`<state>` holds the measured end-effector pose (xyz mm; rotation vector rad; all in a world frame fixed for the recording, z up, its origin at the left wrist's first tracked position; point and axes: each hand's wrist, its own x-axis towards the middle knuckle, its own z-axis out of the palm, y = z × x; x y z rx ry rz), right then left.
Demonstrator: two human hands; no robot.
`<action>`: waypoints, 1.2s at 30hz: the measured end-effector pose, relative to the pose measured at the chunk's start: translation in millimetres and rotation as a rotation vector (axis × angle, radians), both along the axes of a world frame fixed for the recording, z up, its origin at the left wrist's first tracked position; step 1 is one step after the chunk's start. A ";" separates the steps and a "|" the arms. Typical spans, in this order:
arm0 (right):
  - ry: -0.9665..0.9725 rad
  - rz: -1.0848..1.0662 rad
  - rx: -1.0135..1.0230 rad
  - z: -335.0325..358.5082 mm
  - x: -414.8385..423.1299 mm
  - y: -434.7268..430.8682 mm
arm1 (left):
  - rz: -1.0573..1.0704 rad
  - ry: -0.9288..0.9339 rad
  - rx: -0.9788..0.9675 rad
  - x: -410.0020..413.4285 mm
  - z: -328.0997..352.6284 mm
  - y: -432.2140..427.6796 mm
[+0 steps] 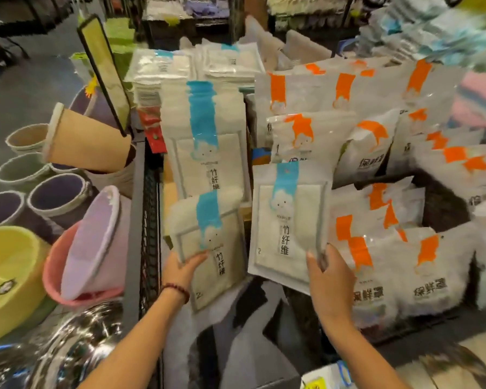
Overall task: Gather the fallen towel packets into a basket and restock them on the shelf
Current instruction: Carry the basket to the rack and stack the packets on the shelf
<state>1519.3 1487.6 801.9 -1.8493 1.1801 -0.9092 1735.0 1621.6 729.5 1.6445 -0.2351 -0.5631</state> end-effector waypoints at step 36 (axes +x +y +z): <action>-0.142 -0.186 0.009 -2.4 -8.6 37.4 | -0.048 -0.058 0.450 46.2 -35.0 -19.8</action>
